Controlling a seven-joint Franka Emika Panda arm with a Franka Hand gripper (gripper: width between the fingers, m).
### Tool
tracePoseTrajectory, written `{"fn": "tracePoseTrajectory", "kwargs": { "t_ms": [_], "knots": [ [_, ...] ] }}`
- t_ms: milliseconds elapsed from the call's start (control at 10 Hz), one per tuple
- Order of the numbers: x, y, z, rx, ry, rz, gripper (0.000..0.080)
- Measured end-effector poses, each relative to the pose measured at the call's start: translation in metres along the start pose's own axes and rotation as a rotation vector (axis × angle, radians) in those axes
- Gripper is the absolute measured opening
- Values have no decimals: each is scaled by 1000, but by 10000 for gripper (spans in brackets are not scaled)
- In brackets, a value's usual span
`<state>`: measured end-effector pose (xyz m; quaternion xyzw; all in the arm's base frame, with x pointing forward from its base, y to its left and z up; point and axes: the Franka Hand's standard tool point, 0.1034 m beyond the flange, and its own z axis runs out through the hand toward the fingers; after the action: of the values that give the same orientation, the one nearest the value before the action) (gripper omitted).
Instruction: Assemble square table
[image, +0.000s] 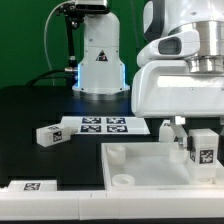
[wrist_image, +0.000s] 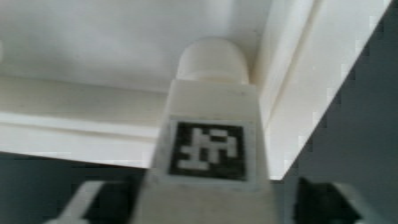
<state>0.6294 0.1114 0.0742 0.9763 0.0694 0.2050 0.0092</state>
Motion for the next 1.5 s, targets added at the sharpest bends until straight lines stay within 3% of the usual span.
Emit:
{"fn": "tracePoseTrajectory", "kwargs": {
  "t_ms": [100, 300, 500, 700, 1000, 1200, 1300, 1500],
  "knots": [
    [1, 4, -4, 7, -67, 19, 626],
    [8, 7, -9, 24, -159, 70, 642],
    [5, 7, -11, 44, -326, 128, 648],
    [0, 4, -7, 51, -414, 172, 649],
    [8, 5, -2, 39, -382, 218, 649],
    [8, 5, -2, 30, -382, 265, 381],
    [8, 5, -2, 12, -384, 364, 284],
    [8, 4, -2, -18, -387, 518, 285]
  ]
}}
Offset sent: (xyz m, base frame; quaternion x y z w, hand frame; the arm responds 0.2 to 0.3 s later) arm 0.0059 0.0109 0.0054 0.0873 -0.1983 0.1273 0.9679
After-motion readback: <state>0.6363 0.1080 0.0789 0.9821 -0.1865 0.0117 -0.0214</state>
